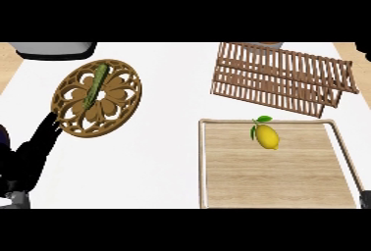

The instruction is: Pick the sweet potato from the tray and place it in the tiered shelf

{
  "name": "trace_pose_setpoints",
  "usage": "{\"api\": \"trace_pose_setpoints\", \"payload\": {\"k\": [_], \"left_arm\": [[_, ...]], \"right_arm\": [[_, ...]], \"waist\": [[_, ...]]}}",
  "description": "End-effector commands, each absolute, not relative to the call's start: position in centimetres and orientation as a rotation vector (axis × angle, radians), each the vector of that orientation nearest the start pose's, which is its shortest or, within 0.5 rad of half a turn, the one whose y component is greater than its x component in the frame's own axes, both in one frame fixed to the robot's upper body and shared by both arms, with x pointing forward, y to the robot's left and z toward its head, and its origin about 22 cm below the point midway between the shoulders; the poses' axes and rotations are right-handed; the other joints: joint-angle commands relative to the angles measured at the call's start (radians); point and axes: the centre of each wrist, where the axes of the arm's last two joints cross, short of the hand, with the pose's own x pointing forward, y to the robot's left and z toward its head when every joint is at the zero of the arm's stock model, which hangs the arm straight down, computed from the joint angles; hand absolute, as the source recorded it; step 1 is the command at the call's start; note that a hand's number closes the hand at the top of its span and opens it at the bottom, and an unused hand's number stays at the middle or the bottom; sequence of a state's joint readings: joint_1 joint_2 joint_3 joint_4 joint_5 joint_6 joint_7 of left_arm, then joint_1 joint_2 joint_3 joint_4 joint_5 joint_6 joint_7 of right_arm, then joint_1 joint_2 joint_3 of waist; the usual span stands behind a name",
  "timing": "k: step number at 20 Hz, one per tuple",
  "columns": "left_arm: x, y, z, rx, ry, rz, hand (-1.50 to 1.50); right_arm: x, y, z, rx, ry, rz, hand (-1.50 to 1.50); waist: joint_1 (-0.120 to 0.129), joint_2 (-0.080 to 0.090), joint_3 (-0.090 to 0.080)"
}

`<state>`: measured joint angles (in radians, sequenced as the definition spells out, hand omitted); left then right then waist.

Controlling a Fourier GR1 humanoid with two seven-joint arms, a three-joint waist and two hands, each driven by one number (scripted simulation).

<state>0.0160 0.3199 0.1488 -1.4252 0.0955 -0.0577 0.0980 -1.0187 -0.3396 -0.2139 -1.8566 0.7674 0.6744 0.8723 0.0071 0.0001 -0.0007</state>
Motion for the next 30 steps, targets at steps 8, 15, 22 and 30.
{"api": "trace_pose_setpoints", "payload": {"k": [8, 15, 22, 30], "left_arm": [[24.3, 34.6, 1.1, 0.275, -1.334, -0.038, 0.0], [24.7, 35.8, -1.1, 0.246, -1.351, -0.046, 0.0], [25.1, 33.9, 0.6, 0.245, -1.341, -0.047, 0.0], [23.0, 34.9, 0.1, 0.246, -1.323, -0.062, 0.0]], "right_arm": [[34.0, -25.1, 33.5, -1.237, -1.458, 0.541, 1.5], [37.7, -25.8, 30.2, -1.179, -1.39, 0.546, 1.5], [39.4, -26.2, 29.0, -1.234, -1.313, 0.498, -1.5], [41.8, -28.9, 28.3, -1.154, -1.448, 0.412, -1.5]], "waist": [[0.001, 0.002, 0.001], [-0.001, 0.004, 0.0], [0.001, 0.0, 0.0], [0.009, 0.003, 0.001]]}}
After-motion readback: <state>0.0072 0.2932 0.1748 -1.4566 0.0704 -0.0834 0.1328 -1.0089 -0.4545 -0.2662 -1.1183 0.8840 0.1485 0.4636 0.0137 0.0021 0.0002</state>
